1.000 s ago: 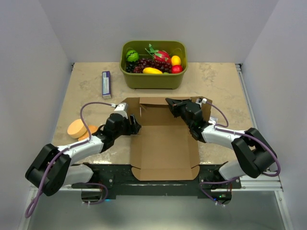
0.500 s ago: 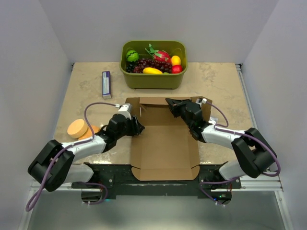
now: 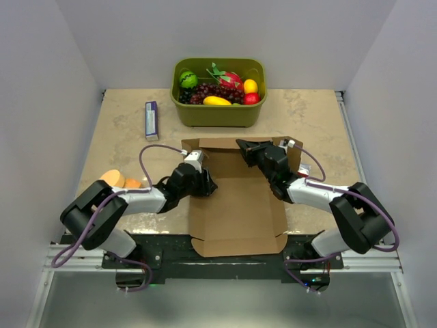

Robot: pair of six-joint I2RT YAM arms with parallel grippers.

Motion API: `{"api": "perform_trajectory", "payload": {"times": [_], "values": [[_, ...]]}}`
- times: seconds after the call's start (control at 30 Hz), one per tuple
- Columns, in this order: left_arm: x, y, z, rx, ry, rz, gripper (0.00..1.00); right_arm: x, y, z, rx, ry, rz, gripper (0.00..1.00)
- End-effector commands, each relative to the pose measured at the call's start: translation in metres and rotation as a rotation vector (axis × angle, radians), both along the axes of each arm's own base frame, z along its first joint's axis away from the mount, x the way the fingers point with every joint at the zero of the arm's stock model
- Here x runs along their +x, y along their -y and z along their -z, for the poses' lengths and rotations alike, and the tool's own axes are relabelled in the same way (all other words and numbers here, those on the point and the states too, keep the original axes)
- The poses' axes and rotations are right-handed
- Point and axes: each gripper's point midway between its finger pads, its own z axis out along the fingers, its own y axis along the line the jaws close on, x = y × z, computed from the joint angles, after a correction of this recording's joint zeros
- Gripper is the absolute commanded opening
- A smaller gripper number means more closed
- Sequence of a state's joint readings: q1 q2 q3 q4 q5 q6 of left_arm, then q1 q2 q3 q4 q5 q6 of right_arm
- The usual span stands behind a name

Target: Fold the paper box

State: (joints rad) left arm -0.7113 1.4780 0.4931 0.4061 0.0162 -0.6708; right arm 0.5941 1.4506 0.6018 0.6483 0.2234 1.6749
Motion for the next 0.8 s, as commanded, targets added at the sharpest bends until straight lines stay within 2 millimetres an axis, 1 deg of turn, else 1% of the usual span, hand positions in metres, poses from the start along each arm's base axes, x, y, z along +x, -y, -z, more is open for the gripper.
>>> {"api": "perform_trajectory", "payload": {"times": [0.0,0.1,0.17,0.33,0.4,0.5,0.53,0.6,0.63,0.67,0.7,0.73,0.77], "values": [[0.003,0.02,0.002,0.002,-0.01,0.024,0.49,-0.006,-0.002,0.017,-0.057,-0.028,-0.02,0.0],[-0.006,0.021,0.015,0.035,-0.04,0.04,0.49,-0.006,-0.002,0.017,-0.057,-0.028,-0.021,0.0],[-0.007,0.015,0.024,0.085,-0.046,0.019,0.49,-0.006,0.0,0.018,-0.059,-0.03,-0.016,0.0],[-0.017,0.009,0.043,0.164,-0.064,0.027,0.49,-0.007,0.001,0.019,-0.06,-0.033,-0.01,0.0],[-0.016,0.012,0.037,0.147,-0.032,0.04,0.5,-0.007,0.001,0.02,-0.061,-0.033,-0.008,0.0],[-0.006,0.015,0.003,0.103,0.075,0.041,0.53,-0.007,0.001,0.018,-0.058,-0.023,-0.01,0.0],[0.001,0.017,-0.022,0.074,0.136,0.029,0.57,-0.006,0.0,0.014,-0.055,-0.003,-0.014,0.0],[0.004,0.013,-0.042,0.093,0.185,0.039,0.63,-0.006,-0.002,0.009,-0.052,0.026,-0.03,0.0],[0.01,0.015,-0.069,0.069,0.242,0.034,0.66,-0.006,-0.004,0.002,-0.052,0.059,-0.038,0.0],[0.009,0.009,-0.073,0.107,0.253,0.041,0.67,-0.006,-0.007,-0.002,-0.049,0.076,-0.051,0.0],[0.01,0.006,-0.082,0.112,0.271,0.035,0.68,-0.006,-0.008,-0.006,-0.05,0.094,-0.057,0.0],[0.012,0.001,-0.101,0.099,0.31,0.017,0.7,-0.005,-0.009,-0.011,-0.055,0.126,-0.064,0.0],[0.013,-0.007,-0.103,0.121,0.312,0.014,0.7,-0.005,-0.01,-0.013,-0.055,0.141,-0.071,0.0]]}}
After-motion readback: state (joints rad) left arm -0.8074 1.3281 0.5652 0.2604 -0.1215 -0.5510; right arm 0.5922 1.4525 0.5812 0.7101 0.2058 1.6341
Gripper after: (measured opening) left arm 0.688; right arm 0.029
